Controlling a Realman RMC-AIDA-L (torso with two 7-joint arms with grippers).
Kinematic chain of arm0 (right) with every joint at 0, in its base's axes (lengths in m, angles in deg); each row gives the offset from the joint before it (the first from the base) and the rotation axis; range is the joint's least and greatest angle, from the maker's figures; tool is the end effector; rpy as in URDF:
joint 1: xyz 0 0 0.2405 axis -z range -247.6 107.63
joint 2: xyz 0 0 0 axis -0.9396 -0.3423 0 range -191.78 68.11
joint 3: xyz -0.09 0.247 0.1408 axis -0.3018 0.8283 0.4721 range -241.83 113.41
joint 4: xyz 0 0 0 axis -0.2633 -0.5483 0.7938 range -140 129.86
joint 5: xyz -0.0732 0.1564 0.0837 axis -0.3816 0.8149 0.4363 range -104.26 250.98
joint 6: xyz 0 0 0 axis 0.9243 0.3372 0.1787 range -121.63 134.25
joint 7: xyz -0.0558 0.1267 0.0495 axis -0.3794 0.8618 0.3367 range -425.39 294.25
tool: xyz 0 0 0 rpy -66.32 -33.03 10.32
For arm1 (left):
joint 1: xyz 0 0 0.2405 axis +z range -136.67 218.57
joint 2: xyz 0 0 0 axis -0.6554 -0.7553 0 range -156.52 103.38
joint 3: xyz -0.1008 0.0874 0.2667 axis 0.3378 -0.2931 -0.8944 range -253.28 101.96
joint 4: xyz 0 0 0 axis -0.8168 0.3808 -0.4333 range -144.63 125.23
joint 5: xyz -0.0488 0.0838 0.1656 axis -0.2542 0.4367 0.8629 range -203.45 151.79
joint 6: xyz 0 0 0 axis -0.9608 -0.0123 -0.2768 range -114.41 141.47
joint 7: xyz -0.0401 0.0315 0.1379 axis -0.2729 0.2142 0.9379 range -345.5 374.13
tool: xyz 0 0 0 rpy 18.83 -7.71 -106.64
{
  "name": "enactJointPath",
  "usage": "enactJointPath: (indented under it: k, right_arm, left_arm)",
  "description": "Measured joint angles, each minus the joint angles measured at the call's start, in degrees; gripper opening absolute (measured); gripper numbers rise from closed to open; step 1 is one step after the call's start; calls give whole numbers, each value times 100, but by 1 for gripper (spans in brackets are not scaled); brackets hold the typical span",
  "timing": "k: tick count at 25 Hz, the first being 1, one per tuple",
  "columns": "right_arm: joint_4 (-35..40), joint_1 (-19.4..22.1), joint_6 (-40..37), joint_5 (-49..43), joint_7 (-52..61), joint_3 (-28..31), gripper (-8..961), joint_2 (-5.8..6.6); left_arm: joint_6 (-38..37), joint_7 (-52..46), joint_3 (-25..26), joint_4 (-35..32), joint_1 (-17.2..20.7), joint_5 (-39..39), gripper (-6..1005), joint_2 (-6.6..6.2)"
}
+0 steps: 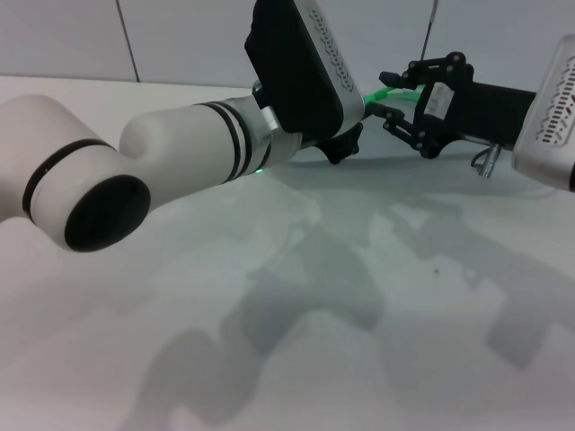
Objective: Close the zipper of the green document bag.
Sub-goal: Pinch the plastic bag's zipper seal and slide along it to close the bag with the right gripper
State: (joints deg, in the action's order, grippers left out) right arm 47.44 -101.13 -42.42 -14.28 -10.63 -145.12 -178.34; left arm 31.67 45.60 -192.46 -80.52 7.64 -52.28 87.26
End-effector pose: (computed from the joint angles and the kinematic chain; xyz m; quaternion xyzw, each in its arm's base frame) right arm 0.2051 0.4120 -0.0343 -0.9280 -0.1282 0.1162 0.3300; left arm -0.1472 0.4058 -0.0800 -0.9149 0.0454 -0.0267 0.4002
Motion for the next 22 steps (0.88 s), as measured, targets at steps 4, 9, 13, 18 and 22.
enactJointPath:
  k: [4, 9, 13, 18, 22]
  right_arm:
    - [-12, -7, -39, -13, -2, -5, 371, 5]
    - [5, -6, -60, -26, 2, -92, 332, 6]
    - [31, 13, -43, -43, 17, -230, 326, 6]
    - [81, 25, -16, -50, 49, -287, 327, 3]
    - [100, 12, 9, -51, 75, -294, 304, 1]
  left_arm:
    - [15, 0, -1, -11, 0, 0, 86, -10]
    - [99, 0, 8, -20, -2, 0, 86, -23]
    - [123, 0, 1, -28, -4, 0, 86, -37]
    - [133, 0, -2, -29, -7, 15, 86, -37]
    - [158, 0, -1, -87, -8, 34, 86, -37]
